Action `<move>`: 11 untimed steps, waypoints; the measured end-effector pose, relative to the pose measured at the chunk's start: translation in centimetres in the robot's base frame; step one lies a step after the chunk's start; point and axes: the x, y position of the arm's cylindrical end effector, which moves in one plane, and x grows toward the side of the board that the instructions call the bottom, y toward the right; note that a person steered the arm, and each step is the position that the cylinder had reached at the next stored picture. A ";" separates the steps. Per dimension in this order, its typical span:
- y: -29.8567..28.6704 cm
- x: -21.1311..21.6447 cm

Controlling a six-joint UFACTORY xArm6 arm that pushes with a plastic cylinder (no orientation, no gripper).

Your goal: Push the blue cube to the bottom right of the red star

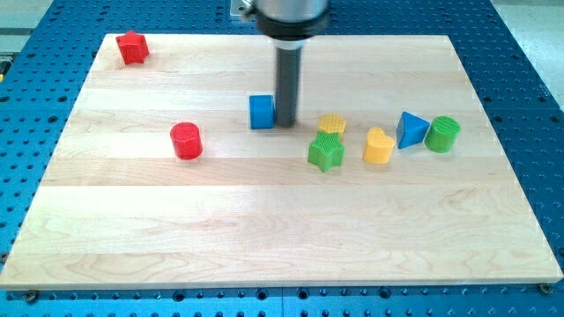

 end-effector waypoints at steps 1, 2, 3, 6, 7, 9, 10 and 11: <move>-6.5 -1.5; -11.1 -2.2; -8.7 1.5; -14.5 -2.5; -15.9 -3.5; -19.7 -3.5; -19.7 -3.6; -19.0 -3.9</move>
